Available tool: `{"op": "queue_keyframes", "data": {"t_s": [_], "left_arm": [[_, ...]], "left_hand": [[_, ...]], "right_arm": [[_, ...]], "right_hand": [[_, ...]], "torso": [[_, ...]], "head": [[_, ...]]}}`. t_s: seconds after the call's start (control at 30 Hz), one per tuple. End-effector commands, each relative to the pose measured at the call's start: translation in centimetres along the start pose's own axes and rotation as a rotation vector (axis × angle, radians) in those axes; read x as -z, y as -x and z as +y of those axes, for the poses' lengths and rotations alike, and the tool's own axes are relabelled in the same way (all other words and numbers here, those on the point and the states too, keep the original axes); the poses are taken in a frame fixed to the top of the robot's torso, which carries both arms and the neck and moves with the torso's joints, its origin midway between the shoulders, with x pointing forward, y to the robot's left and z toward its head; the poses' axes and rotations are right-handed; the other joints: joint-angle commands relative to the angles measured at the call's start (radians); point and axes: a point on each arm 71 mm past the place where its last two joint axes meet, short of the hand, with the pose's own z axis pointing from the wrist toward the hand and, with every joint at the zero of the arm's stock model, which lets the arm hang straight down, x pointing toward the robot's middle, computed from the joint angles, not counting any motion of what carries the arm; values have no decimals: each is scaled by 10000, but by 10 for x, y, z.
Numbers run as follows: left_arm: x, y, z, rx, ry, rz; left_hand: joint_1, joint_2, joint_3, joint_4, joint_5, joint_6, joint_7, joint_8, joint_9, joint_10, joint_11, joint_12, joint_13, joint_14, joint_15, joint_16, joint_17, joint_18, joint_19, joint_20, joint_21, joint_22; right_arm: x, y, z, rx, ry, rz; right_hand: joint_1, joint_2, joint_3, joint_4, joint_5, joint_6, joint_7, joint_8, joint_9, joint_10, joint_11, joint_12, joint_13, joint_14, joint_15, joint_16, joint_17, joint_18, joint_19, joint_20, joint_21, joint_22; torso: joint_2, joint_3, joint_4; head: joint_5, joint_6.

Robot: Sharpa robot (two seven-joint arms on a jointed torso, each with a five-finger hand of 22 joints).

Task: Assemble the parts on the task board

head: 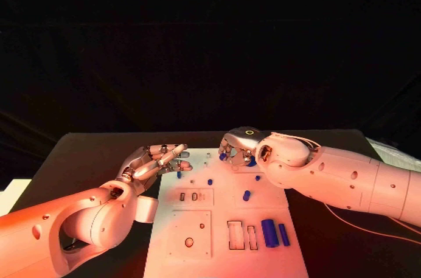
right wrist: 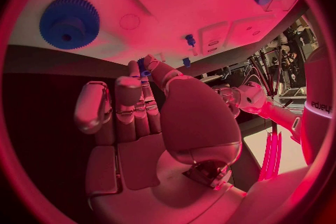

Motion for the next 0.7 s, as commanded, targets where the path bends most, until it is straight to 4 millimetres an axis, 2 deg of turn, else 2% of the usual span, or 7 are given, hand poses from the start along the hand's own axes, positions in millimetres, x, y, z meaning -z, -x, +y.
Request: {"op": "queue_keyframes", "data": {"t_s": [0.03, 0.1, 0.13, 0.23, 0.53, 0.7], "left_arm": [[0, -2, -1, 118, 3, 228], [0, -2, -1, 119, 8, 231], [-1, -2, -1, 120, 10, 233], [-1, -2, 0, 127, 18, 248], [-1, -2, 0, 135, 31, 267], [-1, -3, 0, 143, 37, 284]], "left_hand": [[89, 54, 17, -76, -12, -2, 44, -65, -9, -1, 69, -44, -15, -40, 54, -34, 25, 96, 57, -4, 63, 13], [89, 54, 17, -76, -12, -2, 44, -65, -9, -1, 69, -44, -15, -40, 54, -34, 25, 96, 57, -4, 63, 13], [93, 56, 17, -81, -11, -3, 44, -68, -9, -3, 70, -48, -15, -42, 55, -37, 28, 96, 56, -3, 62, 13], [97, 58, 18, -86, -11, -4, 45, -70, -9, -3, 71, -51, -15, -44, 56, -40, 30, 95, 55, -3, 62, 13], [97, 58, 18, -86, -11, -4, 45, -70, -9, -3, 71, -51, -15, -44, 56, -40, 30, 95, 55, -3, 62, 13], [102, 65, 19, -93, -9, -4, 46, -74, -8, -4, 72, -56, -16, -49, 57, -48, 36, 94, 52, -2, 61, 12]], "right_arm": [[-8, 3, -1, 46, -342, -525], [-13, 3, 1, 75, -340, -558], [-15, 2, 3, 87, -337, -572], [-22, 0, 7, 123, -364, -625], [-34, -6, 16, 192, -323, -418], [-37, -11, 18, 204, -322, -235]], "right_hand": [[-39, 13, 255, 249, -61, 213, -127, 80, 318, -6, 14, -43, -18, 220, -29, 34, 8, -104, 8, -2, 40, 10], [-39, 13, 256, 250, -61, 212, -127, 79, 318, -7, 14, -44, -18, 219, -29, 34, 8, -104, 8, -2, 41, 10], [-34, 1, 271, 252, -60, 203, -120, 72, 320, -21, 19, -48, -22, 214, -25, 49, 19, -105, 6, 1, 50, 22], [-30, -19, 303, 264, -51, 181, -102, 53, 325, -55, 33, -54, -28, 201, -15, 78, 36, -106, -3, 8, 65, 37], [-27, -85, 357, 279, -29, 150, -70, 24, 340, -110, 60, -54, -35, 180, 6, 150, 87, -107, -21, 27, 95, 65], [-45, -120, 360, 294, -37, 140, -62, 13, 345, -131, 70, -54, -37, 171, 15, 169, 95, -107, -31, 35, 104, 70]], "torso": [[32, -13, 26], [40, -19, 45], [41, -7, 36], [49, -3, 50], [65, -18, 27], [71, -3, 22]], "head": [[1, 33], [2, 42], [13, 35], [30, 6], [98, 36], [116, 48]]}}
